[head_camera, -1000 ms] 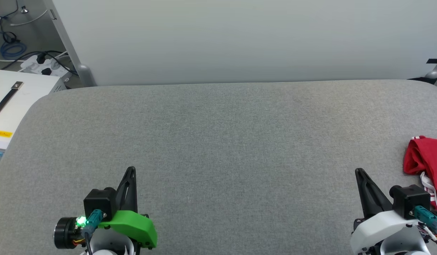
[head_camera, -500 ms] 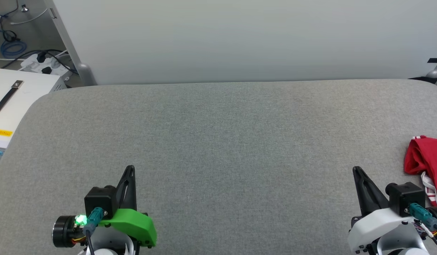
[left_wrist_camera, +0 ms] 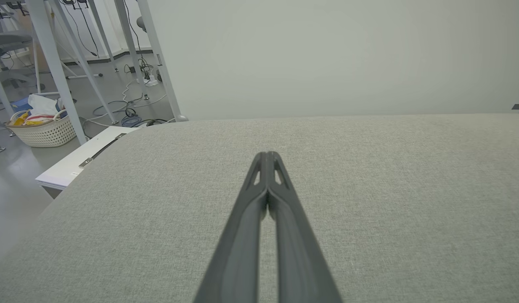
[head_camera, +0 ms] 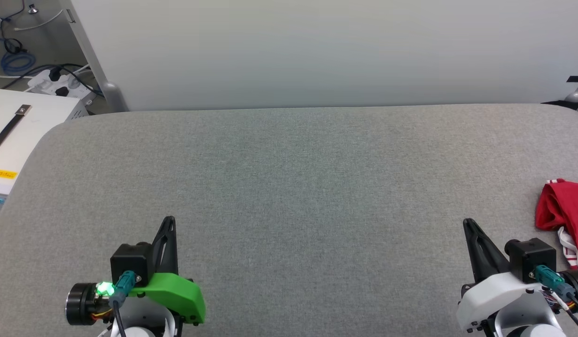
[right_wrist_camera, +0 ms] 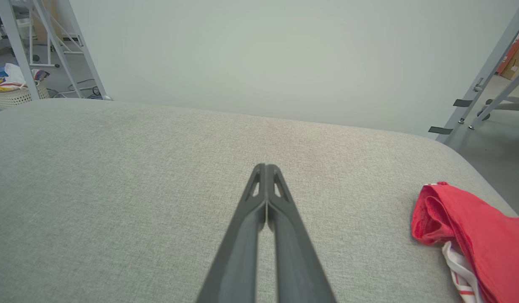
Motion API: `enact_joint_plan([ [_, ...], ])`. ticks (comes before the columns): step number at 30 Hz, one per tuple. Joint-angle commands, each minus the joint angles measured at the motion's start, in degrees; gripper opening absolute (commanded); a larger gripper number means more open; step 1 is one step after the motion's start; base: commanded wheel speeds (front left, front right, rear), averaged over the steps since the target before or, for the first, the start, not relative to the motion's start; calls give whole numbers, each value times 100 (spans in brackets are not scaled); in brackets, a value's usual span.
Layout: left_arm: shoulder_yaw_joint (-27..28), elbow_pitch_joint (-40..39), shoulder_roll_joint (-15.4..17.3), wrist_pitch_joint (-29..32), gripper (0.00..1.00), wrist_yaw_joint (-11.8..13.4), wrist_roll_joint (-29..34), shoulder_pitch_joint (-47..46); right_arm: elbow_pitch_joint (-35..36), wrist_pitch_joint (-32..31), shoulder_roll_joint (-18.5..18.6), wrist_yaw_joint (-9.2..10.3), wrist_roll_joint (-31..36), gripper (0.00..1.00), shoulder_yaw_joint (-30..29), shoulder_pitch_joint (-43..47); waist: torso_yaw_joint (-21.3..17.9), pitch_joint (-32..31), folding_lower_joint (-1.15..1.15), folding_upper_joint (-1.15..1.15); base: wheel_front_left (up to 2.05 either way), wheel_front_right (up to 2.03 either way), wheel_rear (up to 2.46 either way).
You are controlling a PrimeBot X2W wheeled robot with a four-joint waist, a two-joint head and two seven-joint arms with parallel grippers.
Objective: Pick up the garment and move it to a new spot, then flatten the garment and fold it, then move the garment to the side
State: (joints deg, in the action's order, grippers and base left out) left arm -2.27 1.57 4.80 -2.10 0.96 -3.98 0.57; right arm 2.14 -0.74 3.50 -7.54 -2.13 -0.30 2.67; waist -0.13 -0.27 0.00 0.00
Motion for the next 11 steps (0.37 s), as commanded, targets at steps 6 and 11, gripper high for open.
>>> enact_joint_plan([
  [6,92,-67,-96,81,0,-51,179,-51,-87,53,-34,5,103,0,12,-166,4,9,0,0,0,0,0],
  [11,143,-101,-132,130,0,-68,262,-54,-135,61,-45,5,144,0,19,-204,8,16,0,0,0,0,0],
])
